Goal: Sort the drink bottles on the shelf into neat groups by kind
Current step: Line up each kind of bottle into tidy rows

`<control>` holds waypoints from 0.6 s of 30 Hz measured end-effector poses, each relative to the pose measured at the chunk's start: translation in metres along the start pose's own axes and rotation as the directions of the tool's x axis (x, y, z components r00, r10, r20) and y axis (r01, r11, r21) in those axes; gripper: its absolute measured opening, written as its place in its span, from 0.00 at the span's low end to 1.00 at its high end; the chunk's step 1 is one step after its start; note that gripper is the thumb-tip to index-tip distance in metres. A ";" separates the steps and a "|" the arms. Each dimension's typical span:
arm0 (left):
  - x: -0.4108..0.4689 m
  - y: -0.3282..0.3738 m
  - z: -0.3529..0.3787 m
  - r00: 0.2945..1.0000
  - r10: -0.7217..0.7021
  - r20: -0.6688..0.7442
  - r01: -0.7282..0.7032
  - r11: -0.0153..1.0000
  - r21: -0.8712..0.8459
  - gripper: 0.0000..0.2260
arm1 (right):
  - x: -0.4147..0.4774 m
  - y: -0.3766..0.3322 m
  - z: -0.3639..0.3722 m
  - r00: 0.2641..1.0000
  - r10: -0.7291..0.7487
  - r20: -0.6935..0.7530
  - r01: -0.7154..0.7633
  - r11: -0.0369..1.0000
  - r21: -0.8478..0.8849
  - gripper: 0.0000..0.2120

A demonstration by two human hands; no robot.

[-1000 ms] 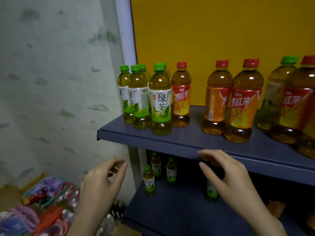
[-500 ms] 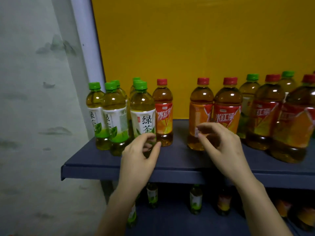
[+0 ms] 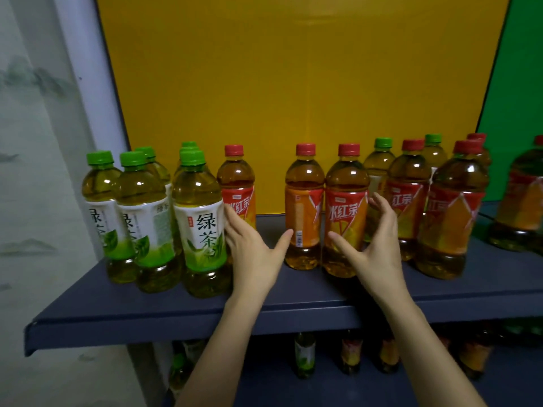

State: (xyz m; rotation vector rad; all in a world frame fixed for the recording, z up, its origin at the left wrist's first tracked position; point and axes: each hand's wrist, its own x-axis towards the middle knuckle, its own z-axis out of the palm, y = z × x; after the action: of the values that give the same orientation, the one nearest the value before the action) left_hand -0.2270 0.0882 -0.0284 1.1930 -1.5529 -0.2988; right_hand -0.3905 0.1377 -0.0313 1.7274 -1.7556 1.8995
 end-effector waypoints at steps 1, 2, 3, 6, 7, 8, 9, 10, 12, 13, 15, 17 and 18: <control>0.003 0.000 0.002 1.000 -0.025 -0.005 0.025 1.000 0.000 0.53 | 0.001 0.003 0.000 0.998 0.027 0.050 -0.027 1.000 -0.005 0.42; 0.007 -0.001 0.004 0.999 -0.043 -0.011 0.043 0.999 0.004 0.54 | 0.002 0.006 0.000 0.995 0.046 0.088 -0.044 0.999 -0.015 0.41; 0.010 -0.002 0.005 0.998 -0.054 -0.016 0.054 0.998 0.011 0.55 | 0.002 0.008 0.000 0.992 0.059 0.113 -0.057 0.998 -0.023 0.40; 0.021 -0.005 0.009 0.998 -0.063 -0.016 0.063 0.997 0.040 0.52 | 0.005 0.011 -0.001 0.985 0.093 0.145 -0.090 0.996 -0.023 0.38; 0.024 -0.006 0.010 0.998 -0.058 -0.015 0.058 0.997 0.047 0.51 | 0.006 0.011 -0.001 0.984 0.098 0.151 -0.096 0.995 -0.026 0.38; 0.026 -0.006 0.012 0.999 -0.052 -0.012 0.052 0.997 0.048 0.49 | 0.007 0.011 -0.001 0.983 0.102 0.156 -0.099 0.995 -0.030 0.38; 0.028 -0.006 0.014 0.999 -0.047 -0.006 0.047 0.998 0.041 0.47 | 0.008 0.010 -0.001 0.982 0.106 0.158 -0.102 0.994 -0.034 0.38; 0.030 -0.005 0.016 0.999 -0.040 0.005 0.040 0.999 0.027 0.44 | 0.009 0.010 0.000 0.981 0.110 0.158 -0.106 0.994 -0.036 0.38; 0.032 -0.004 0.021 0.999 -0.018 0.038 0.019 1.000 -0.016 0.38 | 0.010 0.011 0.000 0.980 0.118 0.158 -0.112 0.993 -0.043 0.38; 0.033 -0.004 0.024 0.999 -0.006 0.053 0.008 0.999 -0.042 0.35 | 0.011 0.011 0.001 0.980 0.120 0.158 -0.114 0.992 -0.046 0.38; 0.035 -0.003 0.030 0.998 0.010 0.069 -0.003 0.995 -0.100 0.29 | 0.013 0.011 0.003 0.980 0.123 0.159 -0.115 0.992 -0.056 0.38; 0.036 -0.001 0.036 0.997 0.015 0.076 -0.004 0.990 -0.141 0.24 | 0.016 0.013 0.006 0.980 0.126 0.156 -0.117 0.991 -0.068 0.38; 0.037 0.000 0.039 0.997 0.015 0.079 -0.002 0.988 -0.152 0.22 | 0.017 0.014 0.007 0.979 0.131 0.154 -0.121 0.990 -0.075 0.38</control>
State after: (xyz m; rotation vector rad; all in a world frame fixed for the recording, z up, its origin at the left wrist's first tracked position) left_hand -0.2560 0.0434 -0.0203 1.0668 -1.5747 -0.4559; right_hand -0.4012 0.1175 -0.0304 1.8314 -2.0043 1.7704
